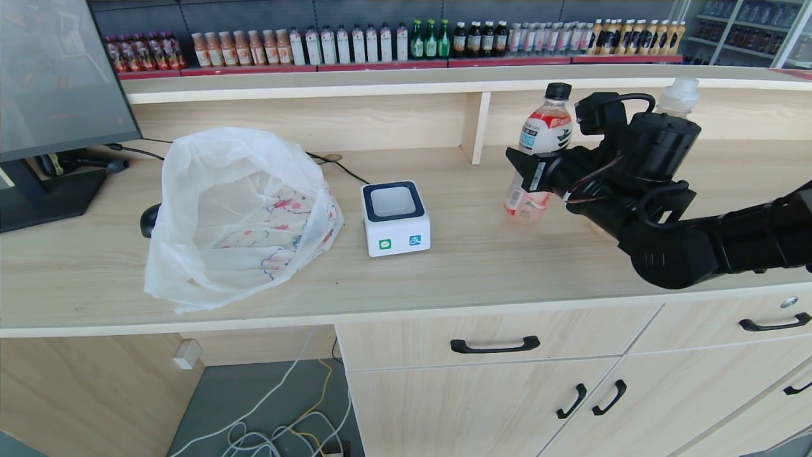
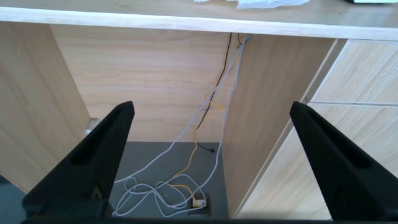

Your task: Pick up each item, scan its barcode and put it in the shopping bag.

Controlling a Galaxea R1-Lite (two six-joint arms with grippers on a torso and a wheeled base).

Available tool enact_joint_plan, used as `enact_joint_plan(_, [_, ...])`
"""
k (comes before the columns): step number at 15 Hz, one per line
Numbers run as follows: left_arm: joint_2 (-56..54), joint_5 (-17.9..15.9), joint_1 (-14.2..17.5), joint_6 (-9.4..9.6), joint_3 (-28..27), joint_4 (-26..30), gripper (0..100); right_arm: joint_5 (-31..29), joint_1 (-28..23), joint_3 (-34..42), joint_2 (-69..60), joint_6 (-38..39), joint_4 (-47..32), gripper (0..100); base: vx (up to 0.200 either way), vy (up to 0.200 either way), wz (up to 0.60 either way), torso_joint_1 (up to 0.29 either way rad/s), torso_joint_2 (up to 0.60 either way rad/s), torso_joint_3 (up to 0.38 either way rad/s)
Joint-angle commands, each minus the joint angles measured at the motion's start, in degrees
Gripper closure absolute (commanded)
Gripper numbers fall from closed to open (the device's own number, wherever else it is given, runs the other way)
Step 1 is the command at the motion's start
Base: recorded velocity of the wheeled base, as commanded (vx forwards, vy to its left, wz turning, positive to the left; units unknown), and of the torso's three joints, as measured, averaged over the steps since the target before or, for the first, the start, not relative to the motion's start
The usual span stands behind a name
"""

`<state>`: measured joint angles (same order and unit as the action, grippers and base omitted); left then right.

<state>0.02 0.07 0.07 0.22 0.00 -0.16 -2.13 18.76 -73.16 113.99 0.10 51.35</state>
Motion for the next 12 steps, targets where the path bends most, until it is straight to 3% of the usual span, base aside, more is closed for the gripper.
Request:
enact_joint_plan(1, [-0.02,0.01,0.01,-0.04,0.00,-0.02,0,-0.06,1.10,1.79,-3.60,-0.01,-0.02,100,0.000,0.000,0.00,0.000,0.00,0.000])
enact_joint_plan(4, [-0.02,0.01,0.01,-0.04,0.00,-0.02,0,-0.15,4.09,7.85,-11.34,-0.01,-0.63,100,0.000,0.000,0.00,0.000,0.00,0.000])
enact_joint_plan(12, [-0.02,0.01,0.01,-0.04,0.00,-0.02,0,0.81,6.11,26.31,-32.26,0.08,-2.39,100,0.000,0.000,0.00,0.000,0.00,0.000])
